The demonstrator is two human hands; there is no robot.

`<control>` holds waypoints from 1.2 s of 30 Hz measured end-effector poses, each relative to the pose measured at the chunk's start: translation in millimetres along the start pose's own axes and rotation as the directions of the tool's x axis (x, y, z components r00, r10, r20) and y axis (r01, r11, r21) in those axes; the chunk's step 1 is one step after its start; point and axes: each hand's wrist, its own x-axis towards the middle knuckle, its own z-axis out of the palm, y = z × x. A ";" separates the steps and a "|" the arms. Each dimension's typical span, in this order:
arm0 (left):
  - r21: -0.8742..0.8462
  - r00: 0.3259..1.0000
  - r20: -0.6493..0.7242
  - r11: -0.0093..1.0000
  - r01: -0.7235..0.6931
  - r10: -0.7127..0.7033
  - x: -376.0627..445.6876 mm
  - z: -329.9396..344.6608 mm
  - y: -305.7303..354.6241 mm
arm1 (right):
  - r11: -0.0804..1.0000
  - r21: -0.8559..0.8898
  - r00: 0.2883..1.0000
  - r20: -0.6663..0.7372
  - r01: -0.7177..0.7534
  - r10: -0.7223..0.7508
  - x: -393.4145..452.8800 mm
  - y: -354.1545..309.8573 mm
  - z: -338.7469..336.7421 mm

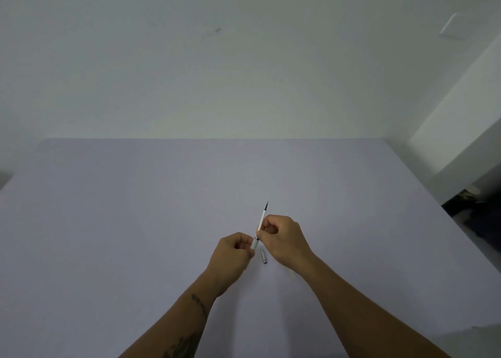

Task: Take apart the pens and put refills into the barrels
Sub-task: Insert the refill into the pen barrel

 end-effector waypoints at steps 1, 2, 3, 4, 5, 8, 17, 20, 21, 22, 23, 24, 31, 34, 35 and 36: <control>0.001 1.000 -0.003 1.000 0.001 -0.001 0.1 -1.7 -0.9 | 1.000 -0.004 1.000 0.009 0.010 -0.010 -0.6 -0.4 1.2; 0.002 1.000 -0.006 1.000 0.003 -0.003 0.3 -3.0 -1.4 | 1.000 -0.002 1.000 0.012 0.016 -0.016 -0.8 -0.7 1.7; 0.005 1.000 -0.007 1.000 0.006 -0.006 0.4 -4.7 -1.9 | 1.000 0.010 1.000 0.009 0.016 -0.016 -0.6 -1.2 2.0; 0.008 1.000 -0.009 1.000 0.009 -0.009 0.4 -6.3 -2.4 | 1.000 0.025 1.000 0.001 0.012 -0.012 -0.1 -1.7 1.8; 0.011 1.000 -0.013 1.000 0.013 -0.013 0.5 -7.4 -3.1 | 0.999 0.041 1.000 -0.009 0.005 -0.005 1.3 -2.1 1.1; 0.007 1.000 -0.021 1.000 0.021 -0.021 0.2 -10.4 -5.7 | 0.997 0.078 1.000 -0.021 -0.008 0.010 4.4 -5.5 -1.4; 0.016 0.999 -0.016 0.999 0.028 -0.027 1.3 -9.3 -3.8 | 0.988 0.151 0.999 -0.028 -0.017 0.022 5.7 -7.4 2.0; 0.012 0.999 -0.023 1.000 0.027 -0.026 0.7 -9.2 -4.8 | 0.988 0.153 0.999 -0.045 -0.015 0.022 5.4 -7.1 1.5; 0.009 0.999 -0.022 1.000 0.024 -0.024 0.3 -9.2 -4.7 | 0.989 0.146 0.999 -0.031 -0.019 0.024 5.0 -6.7 1.9; 0.006 1.000 -0.020 1.000 0.020 -0.020 0.1 -9.1 -4.4 | 0.990 0.138 1.000 -0.007 -0.022 0.023 4.4 -5.8 2.7; 0.005 1.000 -0.017 1.000 0.017 -0.017 -0.5 -8.8 -4.2 | 0.991 0.132 0.999 0.021 -0.028 0.026 3.8 -4.1 4.0; 0.006 1.000 -0.016 1.000 0.017 -0.017 -0.9 -8.5 -3.9 | 0.990 0.136 0.999 0.044 -0.036 0.030 2.8 -2.3 5.2; 0.003 0.999 -0.013 0.999 0.047 -0.047 -4.0 -7.8 -7.1 | 0.974 0.216 0.997 0.000 -0.071 0.072 1.8 3.6 2.3; 0.002 0.999 -0.006 0.999 0.048 -0.048 -4.5 -5.6 -7.6 | 0.970 0.225 0.996 0.016 -0.092 0.091 0.7 5.6 1.9; 0.002 0.999 -0.003 0.999 0.046 -0.046 -4.9 -5.1 -7.9 | 0.969 0.230 0.995 0.024 -0.096 0.092 0.1 6.3 2.5; 0.002 0.999 0.000 0.999 0.044 -0.044 -4.8 -4.8 -8.1 | 0.967 0.236 0.995 0.031 -0.099 0.094 -0.3 7.4 3.0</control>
